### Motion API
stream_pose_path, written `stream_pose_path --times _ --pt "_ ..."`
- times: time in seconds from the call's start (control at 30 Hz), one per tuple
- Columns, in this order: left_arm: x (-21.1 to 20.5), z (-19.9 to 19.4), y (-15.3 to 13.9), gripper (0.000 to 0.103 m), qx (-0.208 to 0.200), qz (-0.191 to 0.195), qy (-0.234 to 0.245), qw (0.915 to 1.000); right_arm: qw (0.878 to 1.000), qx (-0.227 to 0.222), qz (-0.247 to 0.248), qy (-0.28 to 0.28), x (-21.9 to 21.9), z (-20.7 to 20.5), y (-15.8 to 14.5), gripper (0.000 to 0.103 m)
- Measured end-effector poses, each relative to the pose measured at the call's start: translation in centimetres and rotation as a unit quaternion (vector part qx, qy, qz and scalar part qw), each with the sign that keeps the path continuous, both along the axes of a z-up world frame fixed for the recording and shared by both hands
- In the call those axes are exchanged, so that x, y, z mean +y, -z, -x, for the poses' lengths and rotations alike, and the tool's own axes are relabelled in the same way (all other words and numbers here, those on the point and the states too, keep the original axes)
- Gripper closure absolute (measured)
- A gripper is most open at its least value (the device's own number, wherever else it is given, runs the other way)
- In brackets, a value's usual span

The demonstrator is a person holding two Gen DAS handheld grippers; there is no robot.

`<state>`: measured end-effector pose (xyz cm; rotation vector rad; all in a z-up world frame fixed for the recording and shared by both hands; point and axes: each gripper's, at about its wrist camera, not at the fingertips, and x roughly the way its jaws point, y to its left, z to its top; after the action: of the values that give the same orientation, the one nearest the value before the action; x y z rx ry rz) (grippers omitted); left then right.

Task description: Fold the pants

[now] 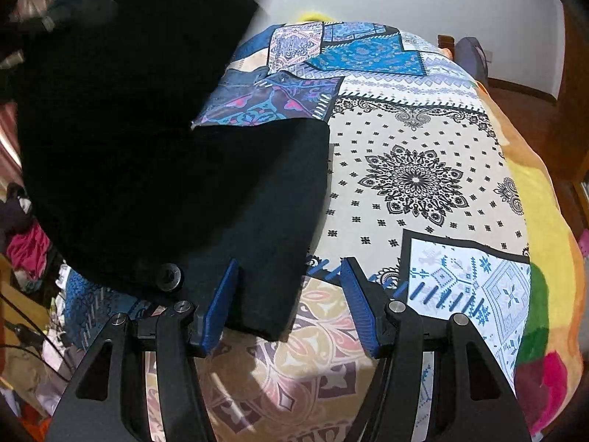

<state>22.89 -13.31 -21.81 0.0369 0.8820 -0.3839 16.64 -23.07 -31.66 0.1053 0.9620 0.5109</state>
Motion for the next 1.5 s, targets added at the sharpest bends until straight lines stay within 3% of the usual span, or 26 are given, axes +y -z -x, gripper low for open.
stream_pose_path --times 0.13,0.23,0.33,0.4,0.47,0.63,0.8,0.9,1.03,1.27,1.4,1.5 --pt "-2.5 0.3 4.9 0.079 0.073 -0.04 0.038 0.9958 1.0 -0.005 -0.012 0.017 -1.8 0.7 -0.6 0.049" --pt "-3.1 0.9 6.3 0.07 0.103 -0.044 0.053 0.9923 0.999 -0.006 -0.007 0.032 -3.2 1.2 -0.9 0.049" --pt "-3.2 2.1 5.3 0.057 0.08 -0.054 0.065 0.9932 0.999 -0.005 0.0 0.04 -4.2 2.0 -1.1 0.049" --pt "-2.9 2.7 3.7 0.041 0.057 -0.05 0.066 0.9949 0.999 -0.004 0.001 0.042 -4.5 2.3 -1.1 0.049" --pt "-2.2 2.9 2.1 0.04 0.035 -0.036 0.058 0.997 0.999 -0.004 0.0 0.041 -4.4 2.7 -1.3 0.049" --pt "1.7 1.7 -1.2 0.034 -0.02 -0.056 0.0 0.9983 1.0 -0.008 -0.005 0.027 -3.2 3.2 -1.7 0.049" --pt "7.2 -2.5 -1.3 0.032 -0.027 -0.1 -0.071 0.9921 1.0 -0.001 -0.007 0.008 -1.4 3.4 -1.0 0.049" --pt "10.6 -5.6 0.1 0.032 -0.012 -0.138 -0.109 0.9844 1.0 0.0 0.001 0.0 -0.6 3.3 -0.3 0.049" --pt "13.9 -9.4 3.3 0.032 0.034 -0.141 -0.131 0.9808 1.0 -0.015 0.018 0.003 0.1 2.2 0.0 0.049" --pt "15.1 -15.0 9.4 0.032 0.075 -0.207 -0.11 0.9692 1.0 -0.003 0.025 -0.008 0.5 -1.0 0.3 0.049" --pt "15.4 -15.5 11.7 0.031 0.092 -0.226 -0.081 0.9663 0.999 -0.003 0.036 0.002 0.0 -3.0 0.3 0.049" --pt "16.5 -14.0 11.8 0.031 0.087 -0.203 -0.081 0.972 0.999 -0.009 0.046 0.02 -0.7 -4.9 0.1 0.049"
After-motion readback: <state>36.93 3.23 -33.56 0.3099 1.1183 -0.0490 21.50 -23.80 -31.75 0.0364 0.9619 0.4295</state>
